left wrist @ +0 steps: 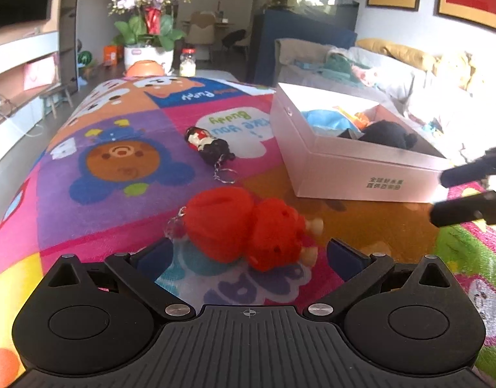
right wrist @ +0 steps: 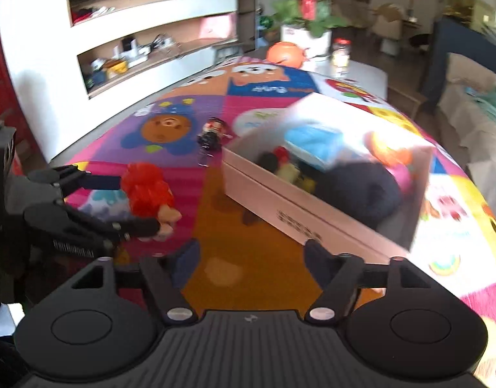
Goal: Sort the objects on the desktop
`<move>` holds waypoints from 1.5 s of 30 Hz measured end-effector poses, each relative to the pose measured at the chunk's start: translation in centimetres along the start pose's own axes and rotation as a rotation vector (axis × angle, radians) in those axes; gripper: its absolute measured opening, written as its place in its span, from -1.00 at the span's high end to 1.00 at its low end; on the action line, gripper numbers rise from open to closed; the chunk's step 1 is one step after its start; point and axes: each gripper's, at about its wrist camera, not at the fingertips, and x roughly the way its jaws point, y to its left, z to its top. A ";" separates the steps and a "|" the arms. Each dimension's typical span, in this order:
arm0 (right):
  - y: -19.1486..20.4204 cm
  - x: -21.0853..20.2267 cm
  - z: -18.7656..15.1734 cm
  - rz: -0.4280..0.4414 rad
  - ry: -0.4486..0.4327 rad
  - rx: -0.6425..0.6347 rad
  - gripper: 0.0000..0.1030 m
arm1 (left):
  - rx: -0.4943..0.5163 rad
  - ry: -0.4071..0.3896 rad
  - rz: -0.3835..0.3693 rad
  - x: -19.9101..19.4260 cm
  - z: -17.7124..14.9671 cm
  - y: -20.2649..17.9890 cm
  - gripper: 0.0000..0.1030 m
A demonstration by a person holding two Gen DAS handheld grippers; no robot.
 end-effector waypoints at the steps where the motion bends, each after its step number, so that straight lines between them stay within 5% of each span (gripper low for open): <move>1: -0.3 -0.1 -0.4 -0.010 -0.012 0.008 -0.46 | 0.004 -0.007 0.017 0.1 0.4 0.1 -1.00; 7: -1.0 -0.3 -1.5 -0.025 -0.058 0.018 -0.51 | -0.067 -0.104 0.077 0.7 5.4 2.6 -1.00; 11: 0.0 0.8 -2.5 -0.033 -0.061 0.004 -0.56 | -0.106 -0.033 0.091 5.1 9.3 3.4 -0.97; 12: 0.4 1.1 -2.8 -0.036 -0.060 -0.003 -0.57 | -0.090 -0.003 0.122 6.7 10.1 3.3 -0.90; 14: 1.2 1.4 -3.5 -0.038 -0.058 -0.016 -0.57 | -0.045 0.049 0.169 9.1 11.0 3.1 -0.32; 20: 2.5 0.5 -5.5 -0.054 -0.096 -0.072 -0.68 | 0.035 0.150 0.134 12.0 11.9 2.8 -0.26; 21: 2.5 0.4 -5.6 -0.056 -0.100 -0.071 -0.68 | 0.056 0.163 0.134 12.1 11.7 2.5 -0.02; 25: 3.0 0.4 -4.7 -0.039 -0.124 -0.082 -0.69 | 0.091 0.167 0.138 11.6 11.0 2.1 0.33; 32: 7.8 1.9 -2.0 -0.002 -0.191 -0.277 -0.68 | 0.079 0.101 0.086 8.0 10.3 2.8 0.34; 39: 11.7 8.2 1.7 0.025 -0.152 -0.353 -0.68 | 0.037 -0.024 0.018 1.9 11.5 3.5 0.34; 41: 12.0 10.0 2.6 0.031 -0.128 -0.341 -0.62 | 0.033 -0.061 -0.002 0.1 11.6 3.4 0.34; 43: 12.0 11.0 3.1 0.054 -0.085 -0.340 -0.06 | 0.029 -0.090 -0.025 -1.5 11.5 3.2 0.34; 45: 11.5 10.8 3.2 0.082 -0.064 -0.310 0.09 | 0.031 -0.109 -0.044 -2.7 11.1 2.9 0.34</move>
